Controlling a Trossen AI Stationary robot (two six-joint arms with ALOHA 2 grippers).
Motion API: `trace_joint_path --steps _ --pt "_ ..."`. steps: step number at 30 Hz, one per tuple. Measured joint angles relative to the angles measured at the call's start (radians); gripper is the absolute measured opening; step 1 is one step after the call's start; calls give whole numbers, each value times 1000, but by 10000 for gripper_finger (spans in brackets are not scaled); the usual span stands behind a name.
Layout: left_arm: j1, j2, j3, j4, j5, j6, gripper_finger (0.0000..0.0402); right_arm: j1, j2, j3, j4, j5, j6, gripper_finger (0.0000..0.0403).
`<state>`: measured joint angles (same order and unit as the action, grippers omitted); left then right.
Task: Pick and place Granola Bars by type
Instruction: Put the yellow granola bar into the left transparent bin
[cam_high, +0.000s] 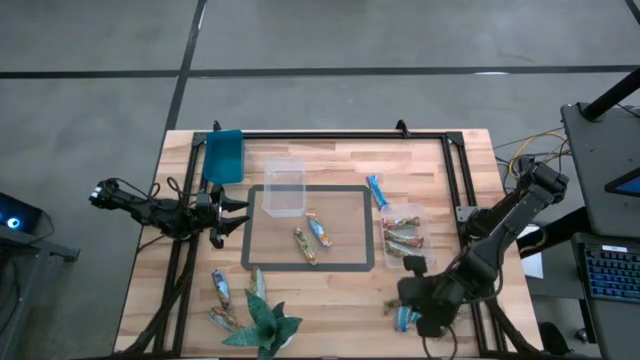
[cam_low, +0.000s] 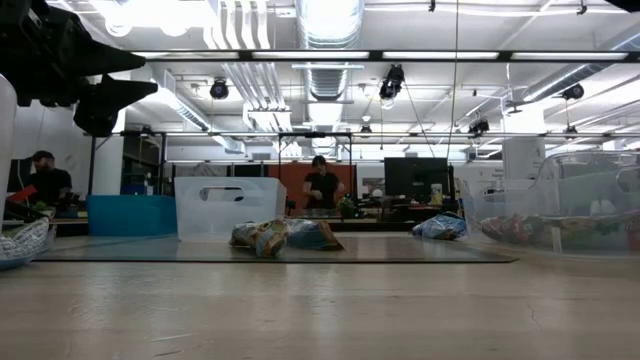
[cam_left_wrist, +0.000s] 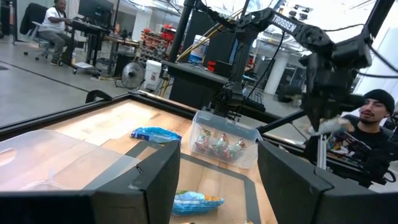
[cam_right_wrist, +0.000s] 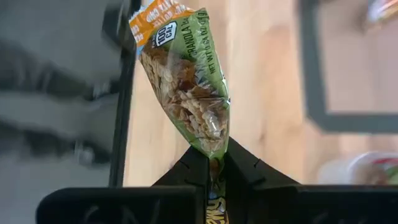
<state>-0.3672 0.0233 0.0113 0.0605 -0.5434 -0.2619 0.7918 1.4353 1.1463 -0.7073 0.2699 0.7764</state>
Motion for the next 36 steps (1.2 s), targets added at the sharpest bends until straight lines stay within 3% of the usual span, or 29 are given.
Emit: trace_joint_path --steps 8,15,21,28,36 --pt "0 0 0 4 0 0 197 -139 0 76 8 125 33 13" --pt "0 0 -1 46 -2 -61 197 -258 0 88 25 132 24 13" --pt "1 2 14 77 -2 -48 197 -354 0 88 158 133 -72 13" --pt "0 44 182 0 -6 154 197 -453 5 93 281 137 -158 13" --pt "0 147 433 -181 -37 167 197 -541 40 165 343 133 -299 13"
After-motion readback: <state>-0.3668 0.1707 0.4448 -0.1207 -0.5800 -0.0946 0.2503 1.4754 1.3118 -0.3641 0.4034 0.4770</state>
